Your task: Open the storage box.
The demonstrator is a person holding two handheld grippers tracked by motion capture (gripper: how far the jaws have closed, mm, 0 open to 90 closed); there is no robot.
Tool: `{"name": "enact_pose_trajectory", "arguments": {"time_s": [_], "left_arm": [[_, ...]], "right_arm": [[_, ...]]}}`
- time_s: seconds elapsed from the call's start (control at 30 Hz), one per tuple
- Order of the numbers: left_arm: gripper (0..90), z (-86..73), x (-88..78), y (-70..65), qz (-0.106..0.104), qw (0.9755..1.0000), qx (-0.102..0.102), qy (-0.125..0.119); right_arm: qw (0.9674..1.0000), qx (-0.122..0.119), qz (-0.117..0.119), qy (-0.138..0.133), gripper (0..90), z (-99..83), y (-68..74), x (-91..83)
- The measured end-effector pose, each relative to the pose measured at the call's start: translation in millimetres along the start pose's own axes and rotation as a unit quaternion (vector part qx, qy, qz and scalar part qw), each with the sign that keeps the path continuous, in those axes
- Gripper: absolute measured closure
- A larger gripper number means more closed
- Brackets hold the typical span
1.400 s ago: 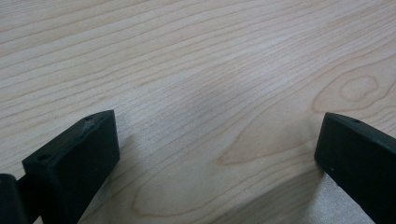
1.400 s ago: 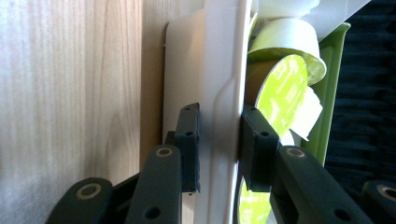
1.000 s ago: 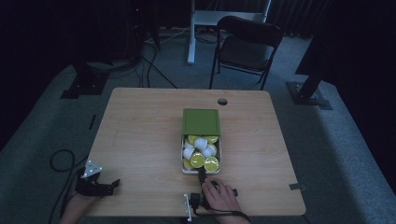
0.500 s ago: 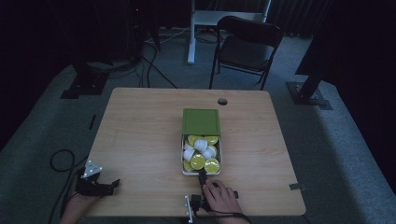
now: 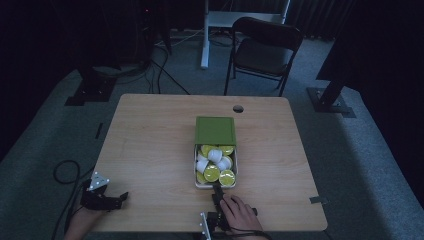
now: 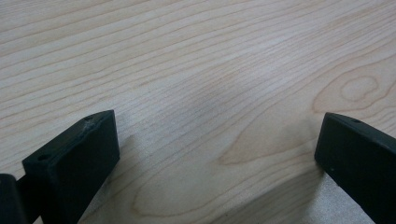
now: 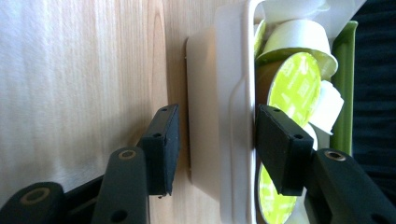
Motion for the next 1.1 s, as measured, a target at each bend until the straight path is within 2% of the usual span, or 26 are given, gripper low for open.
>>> {"name": "enact_pose_trajectory", "arguments": {"time_s": [0.07,0.2,0.3,0.37,0.47,0.67,0.9,0.97,1.1], "left_arm": [[0.0,0.0,0.0,0.0,0.0,1.0,0.0,0.0],[0.0,0.0,-0.1,0.0,0.0,1.0,0.0,0.001],[0.0,0.0,-0.1,0.0,0.0,1.0,0.0,0.001],[0.0,0.0,-0.1,0.0,0.0,1.0,0.0,0.0],[0.0,0.0,-0.1,0.0,0.0,1.0,0.0,0.001],[0.0,0.0,0.0,-0.1,0.0,1.0,-0.001,0.0],[0.0,0.0,0.0,-0.1,0.0,1.0,0.0,0.0],[0.0,0.0,-0.1,-0.1,0.0,1.0,0.0,0.0],[0.0,0.0,0.0,-0.1,0.0,1.0,0.0,0.0]], "right_arm": [[0.9998,0.017,0.011,-0.008,47.0,-0.8,-1.6,-3.0],[0.9992,0.029,0.02,-0.017,45.2,-2.2,-4.2,-7.7],[0.9972,0.053,0.036,-0.037,42.8,-4.1,-9.3,-15.4],[0.9944,0.083,0.049,-0.044,39.4,-5.9,-12.2,-18.3],[0.9913,0.107,0.049,-0.059,37.6,-10.0,-18.0,-20.6],[0.9823,0.163,0.038,-0.083,37.2,-19.3,-37.5,-27.4],[0.971,0.22,0.017,-0.092,34.1,-34.3,-58.3,-31.6],[0.9653,0.243,0.013,-0.095,32.6,-40.7,-64.9,-32.4],[0.9576,0.274,0.002,-0.088,31.0,-53.4,-74.4,-31.5]]}}
Point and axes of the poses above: each handheld gripper's, and its own axes: x roughly forward along the jaws, z roughly out of its top, y roughly to its left, the point moved 2 cm from there along x, roughly forward along the jaws, and after that the axes turned 6 degrees about x, right-handed, at the moved point
